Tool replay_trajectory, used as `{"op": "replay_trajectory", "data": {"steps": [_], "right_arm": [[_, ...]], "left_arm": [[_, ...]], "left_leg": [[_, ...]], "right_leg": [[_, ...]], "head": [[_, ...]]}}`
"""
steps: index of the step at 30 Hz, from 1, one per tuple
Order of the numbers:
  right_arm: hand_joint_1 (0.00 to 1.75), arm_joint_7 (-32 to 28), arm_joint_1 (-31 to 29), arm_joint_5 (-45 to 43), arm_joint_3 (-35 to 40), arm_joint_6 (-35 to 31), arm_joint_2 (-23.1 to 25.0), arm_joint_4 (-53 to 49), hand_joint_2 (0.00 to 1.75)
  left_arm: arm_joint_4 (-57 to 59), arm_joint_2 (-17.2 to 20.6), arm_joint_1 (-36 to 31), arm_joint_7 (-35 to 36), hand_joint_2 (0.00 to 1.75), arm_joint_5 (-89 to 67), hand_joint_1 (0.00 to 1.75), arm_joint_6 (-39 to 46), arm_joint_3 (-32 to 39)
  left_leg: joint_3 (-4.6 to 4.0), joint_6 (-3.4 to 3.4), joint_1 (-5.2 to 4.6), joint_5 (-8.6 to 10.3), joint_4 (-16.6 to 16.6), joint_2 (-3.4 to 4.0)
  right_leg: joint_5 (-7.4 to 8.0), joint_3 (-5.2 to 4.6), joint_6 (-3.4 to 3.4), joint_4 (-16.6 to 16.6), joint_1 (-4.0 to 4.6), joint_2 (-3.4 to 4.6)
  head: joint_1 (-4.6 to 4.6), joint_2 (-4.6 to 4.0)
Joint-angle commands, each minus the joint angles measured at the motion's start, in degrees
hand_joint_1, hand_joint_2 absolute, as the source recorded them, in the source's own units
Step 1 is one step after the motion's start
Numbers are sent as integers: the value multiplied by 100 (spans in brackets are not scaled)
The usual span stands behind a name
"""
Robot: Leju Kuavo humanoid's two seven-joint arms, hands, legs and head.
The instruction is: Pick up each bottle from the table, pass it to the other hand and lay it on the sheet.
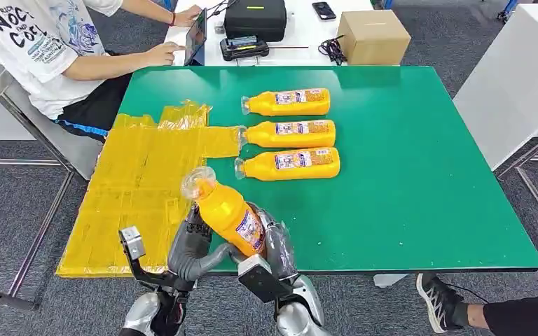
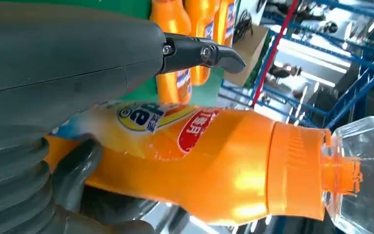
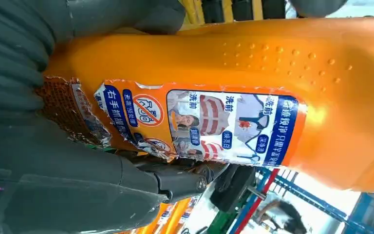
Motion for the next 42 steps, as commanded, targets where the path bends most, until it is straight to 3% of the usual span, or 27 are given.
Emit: {"op": "replay_trajectory", "data": {"steps": [1,6,12,21,30,33,42], "right_arm": [[175,1,-296,59,49,112,-13,518,175],[175,3,-337,63,107,155,39,619,175],[175,24,-581,282,800,326,211,1170,175],[175,35,-583,275,857,333,191,1178,175],[175,165,-613,534,1704,863,132,1749,175],[175,145,-625,503,1758,908,114,1946,175],[175,171,-649,490,1640,973,42,2088,175]], "left_arm": [[493,184,-198,65,175,77,0,-111,-57],[524,196,-218,80,175,29,0,-92,-88],[795,206,-479,-86,175,-628,0,454,-186],[807,202,-485,-106,175,-673,0,483,-161],[1393,136,-784,-114,175,-305,0,272,255],[1205,3,-778,-70,175,160,0,277,475],[809,176,-817,109,175,689,0,67,509]], "left_leg": [[22,-9,6,-5,-6,12],[28,-12,9,-8,-5,14],[28,-14,11,-8,-4,17],[17,-9,7,-4,-4,9],[18,-10,8,-3,-4,3],[19,-10,10,-3,-4,-2],[14,-9,10,-2,-2,8]], "right_leg": [[-1,20,-12,-8,7,8],[-3,27,-16,-8,10,9],[-3,26,-17,-7,12,13],[-2,16,-11,-5,7,6],[-3,19,-12,-5,9,0],[-4,20,-13,-7,10,-6],[-5,14,-11,-7,11,-3]], "head": [[0,0],[0,0],[2,0],[2,0],[2,0],[2,0],[0,0]]}}
